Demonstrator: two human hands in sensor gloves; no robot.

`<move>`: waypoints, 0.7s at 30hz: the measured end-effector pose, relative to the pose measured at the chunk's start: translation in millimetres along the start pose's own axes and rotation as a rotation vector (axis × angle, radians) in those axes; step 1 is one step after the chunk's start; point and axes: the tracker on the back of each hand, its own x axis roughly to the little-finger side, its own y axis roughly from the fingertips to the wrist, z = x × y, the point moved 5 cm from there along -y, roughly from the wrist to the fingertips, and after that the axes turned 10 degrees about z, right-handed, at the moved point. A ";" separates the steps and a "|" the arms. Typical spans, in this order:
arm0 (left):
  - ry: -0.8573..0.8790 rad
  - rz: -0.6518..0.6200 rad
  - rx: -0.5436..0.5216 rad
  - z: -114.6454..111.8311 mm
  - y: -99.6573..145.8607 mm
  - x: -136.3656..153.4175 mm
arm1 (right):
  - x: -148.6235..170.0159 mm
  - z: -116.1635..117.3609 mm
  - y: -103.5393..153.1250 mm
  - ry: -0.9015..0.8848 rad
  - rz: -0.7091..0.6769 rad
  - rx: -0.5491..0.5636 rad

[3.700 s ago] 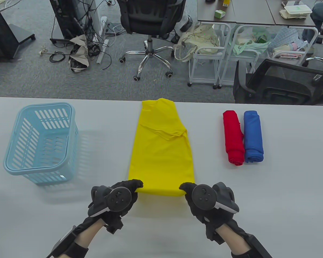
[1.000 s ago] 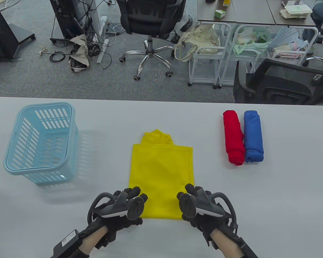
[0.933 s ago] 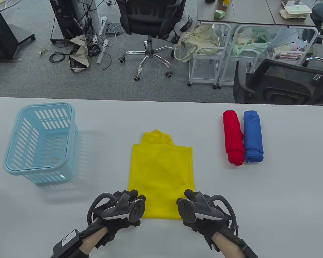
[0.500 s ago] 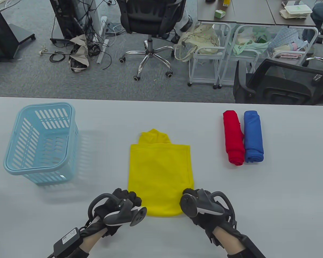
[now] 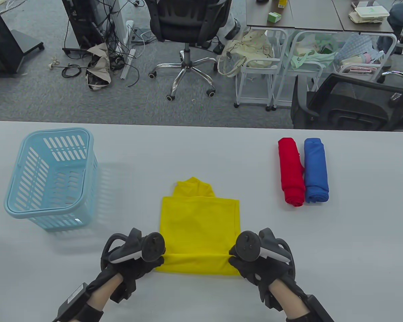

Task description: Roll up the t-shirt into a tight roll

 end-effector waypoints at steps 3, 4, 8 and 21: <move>-0.178 0.023 -0.239 25.1 14.3 -11.4 | -0.4 -0.8 -0.8 -0.008 0.007 -0.010; -0.172 0.012 -0.304 33.7 21.1 -16.8 | -0.3 0.0 -0.2 -0.003 0.008 -0.003; -0.023 -0.157 -0.213 22.5 27.4 -43.0 | 0.3 0.1 0.0 -0.009 0.009 -0.006; -0.172 -0.161 -0.095 -11.2 15.6 -55.5 | -38.1 2.5 22.7 0.180 -0.087 0.110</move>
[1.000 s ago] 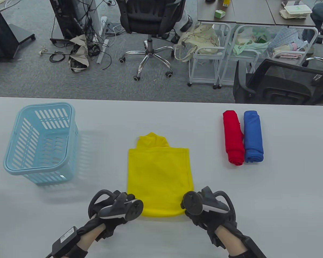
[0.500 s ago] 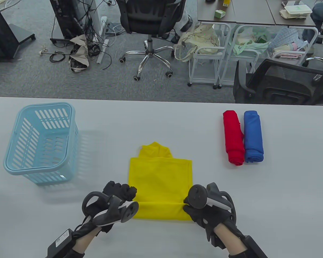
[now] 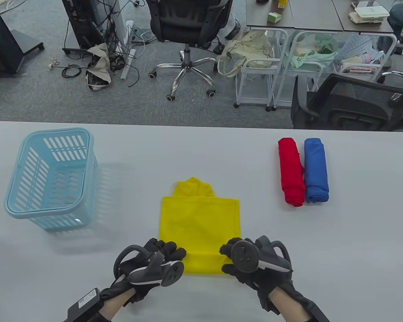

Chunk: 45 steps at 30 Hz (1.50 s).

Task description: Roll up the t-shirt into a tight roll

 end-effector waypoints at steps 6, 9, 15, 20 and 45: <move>-0.041 0.019 -0.013 0.1 -0.8 0.3 | 3.2 10.0 -10.6 0.113 0.041 -0.033; -0.061 0.023 -0.040 2.6 -1.8 -1.8 | 4.4 6.3 -10.2 0.116 0.045 -0.003; 0.110 0.002 0.009 12.1 -6.9 3.9 | 17.9 -1.7 -7.6 -0.100 0.003 -0.062; 0.493 0.022 0.159 -2.6 -12.0 24.5 | 37.8 5.5 -10.7 -0.179 0.074 -0.122; 0.011 -0.018 -0.047 4.2 -0.5 -6.9 | 35.3 -34.2 10.9 -0.091 0.123 0.115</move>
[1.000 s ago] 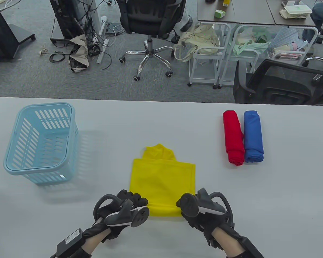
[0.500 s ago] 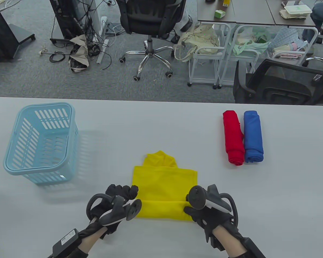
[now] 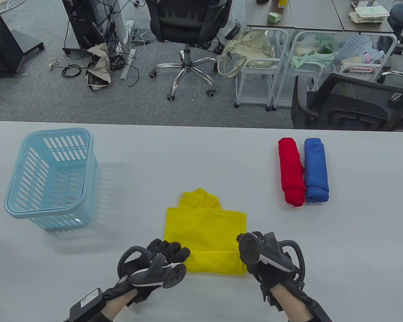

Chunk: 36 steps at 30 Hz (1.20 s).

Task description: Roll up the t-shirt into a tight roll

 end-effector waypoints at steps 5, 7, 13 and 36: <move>-0.046 0.016 -0.031 1.8 0.4 -0.6 | -29.9 40.3 -2.8 0.176 -0.109 -0.135; -0.077 0.034 -0.046 1.9 0.1 0.4 | -35.9 48.2 -4.2 0.226 -0.091 -0.137; 0.052 0.047 -0.039 6.0 -3.1 11.1 | -34.9 43.8 -8.0 0.224 -0.077 -0.104; -0.036 0.024 -0.055 7.4 -4.2 -1.2 | -12.5 34.0 -16.0 -0.103 -0.051 -0.149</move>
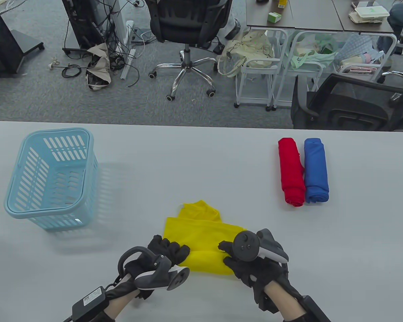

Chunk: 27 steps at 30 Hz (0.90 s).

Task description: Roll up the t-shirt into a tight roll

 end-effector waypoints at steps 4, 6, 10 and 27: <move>0.339 0.015 0.151 -4.4 -5.6 20.6 | -23.6 -7.9 13.1 0.159 -0.088 0.111; 0.415 0.037 0.194 -8.5 -8.1 30.4 | -29.5 3.9 11.3 0.148 -0.105 0.055; 0.480 0.063 0.207 -10.5 -7.8 35.7 | -31.8 18.9 0.7 0.322 -0.052 0.055; 0.255 0.020 0.124 -2.1 -2.4 19.3 | -20.9 -2.3 6.6 0.115 -0.031 0.101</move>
